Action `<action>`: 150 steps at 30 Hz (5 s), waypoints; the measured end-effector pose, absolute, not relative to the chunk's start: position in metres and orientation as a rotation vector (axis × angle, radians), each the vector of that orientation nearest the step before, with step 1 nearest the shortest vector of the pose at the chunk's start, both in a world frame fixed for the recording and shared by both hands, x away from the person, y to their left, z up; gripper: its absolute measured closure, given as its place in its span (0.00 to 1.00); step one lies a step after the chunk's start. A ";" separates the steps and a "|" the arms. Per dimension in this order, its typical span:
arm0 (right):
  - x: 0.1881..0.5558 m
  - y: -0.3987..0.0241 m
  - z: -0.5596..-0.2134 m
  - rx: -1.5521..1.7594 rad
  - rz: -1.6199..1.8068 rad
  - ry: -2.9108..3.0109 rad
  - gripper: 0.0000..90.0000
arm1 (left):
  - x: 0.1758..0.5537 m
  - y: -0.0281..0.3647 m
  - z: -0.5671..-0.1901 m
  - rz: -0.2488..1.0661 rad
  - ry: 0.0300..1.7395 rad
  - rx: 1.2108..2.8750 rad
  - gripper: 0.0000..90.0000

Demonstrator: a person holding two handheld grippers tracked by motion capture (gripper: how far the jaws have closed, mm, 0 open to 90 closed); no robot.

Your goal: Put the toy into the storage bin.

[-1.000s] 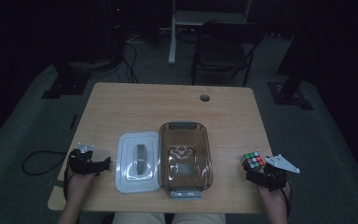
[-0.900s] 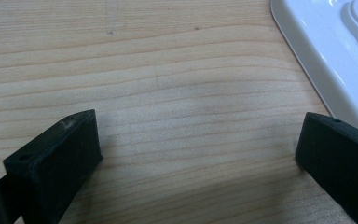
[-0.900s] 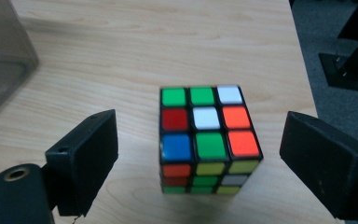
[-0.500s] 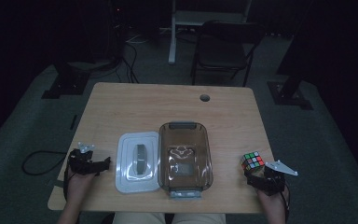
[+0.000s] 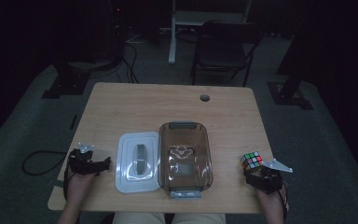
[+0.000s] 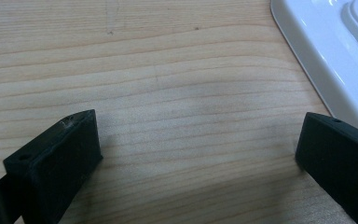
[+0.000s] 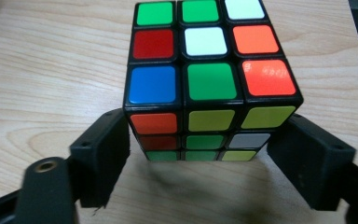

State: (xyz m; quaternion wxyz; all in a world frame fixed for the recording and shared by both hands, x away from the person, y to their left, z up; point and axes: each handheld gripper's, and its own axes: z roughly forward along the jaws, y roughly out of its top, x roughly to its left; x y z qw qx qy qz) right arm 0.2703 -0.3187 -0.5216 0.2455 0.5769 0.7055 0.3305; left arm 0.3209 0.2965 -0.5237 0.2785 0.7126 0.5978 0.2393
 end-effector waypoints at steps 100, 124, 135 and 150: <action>0.268 -0.169 -0.353 0.405 1.107 2.675 0.38 | 0.321 0.297 -0.524 0.640 1.598 1.917 0.01; 0.293 -0.104 -0.371 0.126 0.597 2.998 0.38 | 0.320 0.297 -0.524 0.638 1.590 1.924 0.01; 0.305 -0.087 -0.386 0.119 0.396 3.075 0.38 | 0.320 0.297 -0.524 0.638 1.590 1.923 0.01; 0.314 -0.068 -0.407 0.105 0.289 3.123 0.38 | 0.320 0.297 -0.524 0.638 1.590 1.923 0.01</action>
